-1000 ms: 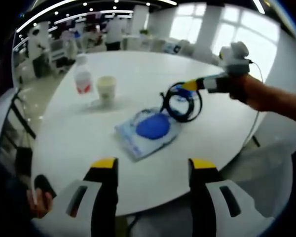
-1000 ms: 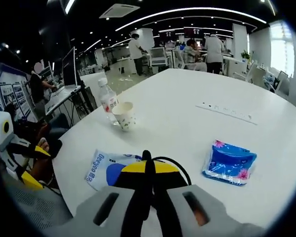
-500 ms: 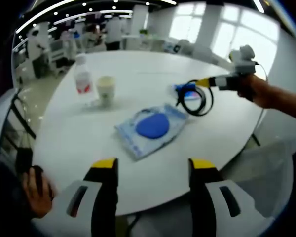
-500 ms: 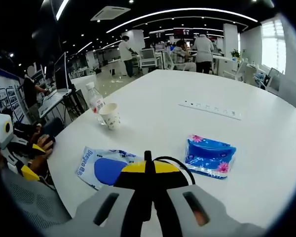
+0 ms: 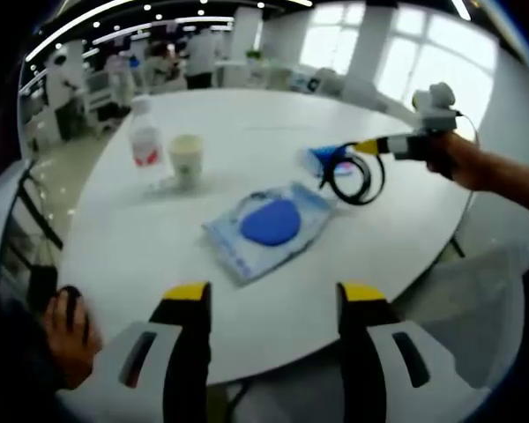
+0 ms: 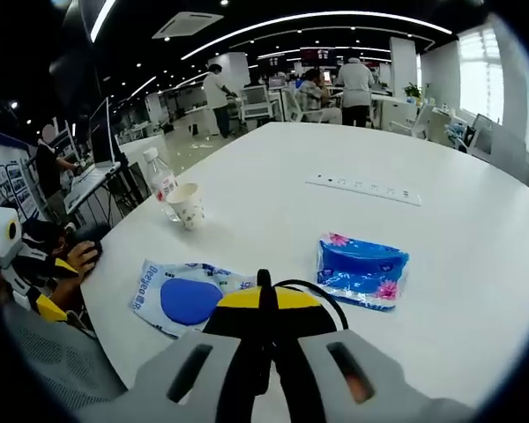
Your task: Arrange the tabletop items into an orderly group along one side of the table until the central work area is clear of visible clutter.
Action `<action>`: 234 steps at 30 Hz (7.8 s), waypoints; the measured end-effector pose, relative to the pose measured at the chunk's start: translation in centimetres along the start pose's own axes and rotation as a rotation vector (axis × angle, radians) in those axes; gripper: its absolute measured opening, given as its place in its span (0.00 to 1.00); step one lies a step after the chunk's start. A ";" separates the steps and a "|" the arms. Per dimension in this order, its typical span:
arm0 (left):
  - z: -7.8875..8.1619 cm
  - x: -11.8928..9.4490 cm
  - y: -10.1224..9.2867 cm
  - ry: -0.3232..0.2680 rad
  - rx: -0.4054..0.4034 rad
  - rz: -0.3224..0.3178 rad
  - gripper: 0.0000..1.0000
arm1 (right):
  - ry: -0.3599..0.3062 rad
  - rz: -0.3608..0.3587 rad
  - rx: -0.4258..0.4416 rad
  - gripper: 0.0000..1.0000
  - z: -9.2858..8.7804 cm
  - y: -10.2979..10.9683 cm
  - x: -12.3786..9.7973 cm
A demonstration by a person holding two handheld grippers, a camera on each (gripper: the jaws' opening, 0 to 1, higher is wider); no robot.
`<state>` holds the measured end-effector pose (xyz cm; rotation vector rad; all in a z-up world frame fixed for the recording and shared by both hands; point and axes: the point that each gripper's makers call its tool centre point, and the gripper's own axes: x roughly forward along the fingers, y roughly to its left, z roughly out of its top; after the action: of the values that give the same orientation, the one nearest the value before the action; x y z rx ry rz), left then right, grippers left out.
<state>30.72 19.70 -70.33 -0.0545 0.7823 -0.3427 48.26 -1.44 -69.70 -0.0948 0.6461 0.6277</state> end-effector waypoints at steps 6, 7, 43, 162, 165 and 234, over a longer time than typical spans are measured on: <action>0.0 0.0 0.0 0.002 0.001 -0.001 0.54 | 0.003 -0.002 0.006 0.02 -0.2 0.0 -0.2; 0.0 0.0 0.0 0.004 0.002 -0.001 0.54 | 0.003 -0.003 0.007 0.02 -0.3 0.0 -0.3; -0.2 0.1 0.2 0.012 -0.021 0.000 0.54 | 0.079 -0.084 0.101 0.02 -4.4 -3.2 0.1; 0.1 3.0 1.3 0.045 -0.222 -0.074 0.61 | 0.156 -0.044 0.158 0.52 -7.8 -1.3 0.6; 0.5 4.2 1.2 0.044 -0.239 -0.063 0.61 | 0.150 -0.008 0.168 0.52 -7.4 -0.1 1.1; -2.4 12.0 4.5 0.061 -0.535 0.103 0.14 | 0.247 0.151 0.193 0.13 -8.1 4.6 7.5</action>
<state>38.15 20.25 -80.98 -0.5062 0.9167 -0.0298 45.93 3.97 -80.12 0.0578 0.9562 0.7015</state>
